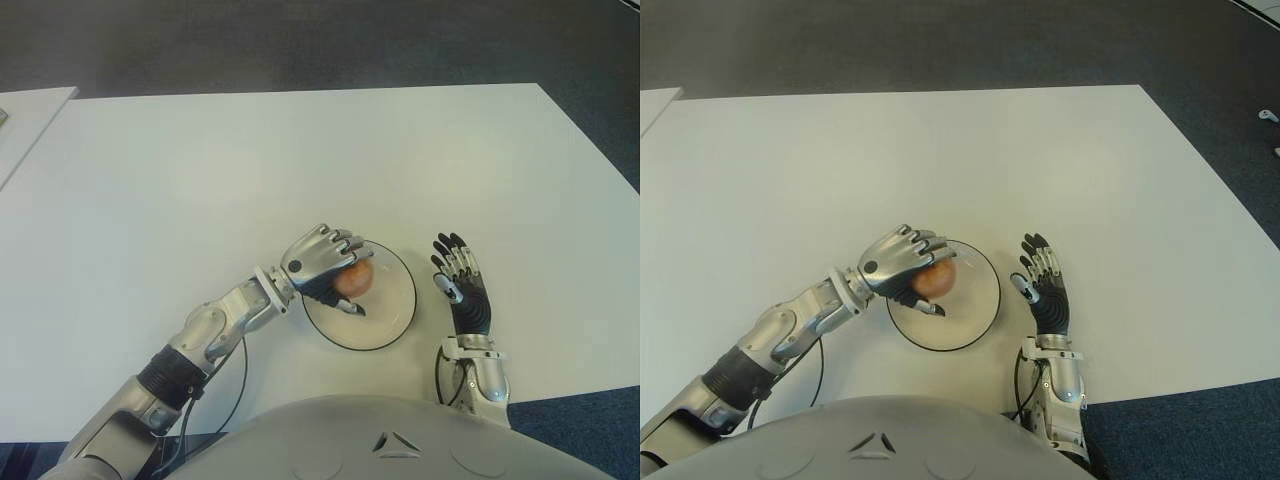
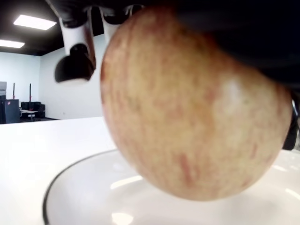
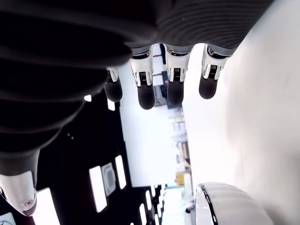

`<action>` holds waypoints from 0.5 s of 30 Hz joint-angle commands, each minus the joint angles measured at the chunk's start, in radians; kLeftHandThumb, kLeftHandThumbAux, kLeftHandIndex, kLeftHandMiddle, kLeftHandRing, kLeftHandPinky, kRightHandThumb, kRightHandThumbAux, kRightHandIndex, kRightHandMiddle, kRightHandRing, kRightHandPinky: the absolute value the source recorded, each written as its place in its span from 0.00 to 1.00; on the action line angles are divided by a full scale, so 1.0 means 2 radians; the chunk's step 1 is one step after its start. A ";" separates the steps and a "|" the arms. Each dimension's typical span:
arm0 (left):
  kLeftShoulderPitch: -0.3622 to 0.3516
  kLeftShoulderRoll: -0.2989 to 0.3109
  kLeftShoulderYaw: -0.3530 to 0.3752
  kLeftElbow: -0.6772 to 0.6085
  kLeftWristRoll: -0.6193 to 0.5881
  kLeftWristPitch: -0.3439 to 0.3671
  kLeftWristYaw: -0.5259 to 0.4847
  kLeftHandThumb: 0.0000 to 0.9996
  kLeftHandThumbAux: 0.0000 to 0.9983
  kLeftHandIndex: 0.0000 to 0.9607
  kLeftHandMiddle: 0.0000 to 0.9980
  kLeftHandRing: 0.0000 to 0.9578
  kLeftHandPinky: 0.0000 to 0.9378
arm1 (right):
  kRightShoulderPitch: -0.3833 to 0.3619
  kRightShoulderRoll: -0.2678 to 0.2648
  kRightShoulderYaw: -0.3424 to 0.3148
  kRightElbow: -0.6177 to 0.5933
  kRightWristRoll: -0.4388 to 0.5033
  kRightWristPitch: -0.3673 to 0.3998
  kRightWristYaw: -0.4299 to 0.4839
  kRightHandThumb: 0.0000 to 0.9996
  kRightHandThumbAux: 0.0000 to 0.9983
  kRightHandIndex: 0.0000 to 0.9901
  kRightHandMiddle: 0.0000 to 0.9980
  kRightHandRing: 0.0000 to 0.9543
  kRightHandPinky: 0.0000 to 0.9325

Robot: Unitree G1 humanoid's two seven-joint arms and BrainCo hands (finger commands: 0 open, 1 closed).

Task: Put the apples into the plate.

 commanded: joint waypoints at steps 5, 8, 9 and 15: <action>-0.006 -0.007 -0.011 0.021 0.004 -0.002 0.014 0.75 0.69 0.46 0.84 0.88 0.90 | 0.020 0.014 0.007 0.036 -0.004 0.012 -0.004 0.21 0.57 0.10 0.14 0.10 0.09; -0.009 -0.007 -0.013 0.027 0.006 -0.004 0.019 0.75 0.69 0.46 0.84 0.88 0.89 | 0.021 0.015 0.008 0.038 -0.005 0.010 -0.003 0.21 0.57 0.10 0.14 0.10 0.09; -0.010 -0.007 -0.013 0.028 0.006 -0.004 0.020 0.75 0.69 0.46 0.84 0.88 0.89 | 0.021 0.014 0.008 0.038 -0.005 0.010 -0.003 0.21 0.57 0.10 0.14 0.10 0.09; -0.019 -0.009 -0.015 0.038 -0.003 -0.011 0.017 0.75 0.69 0.46 0.81 0.86 0.88 | 0.019 0.018 0.007 0.046 0.005 0.004 0.001 0.21 0.57 0.09 0.15 0.10 0.09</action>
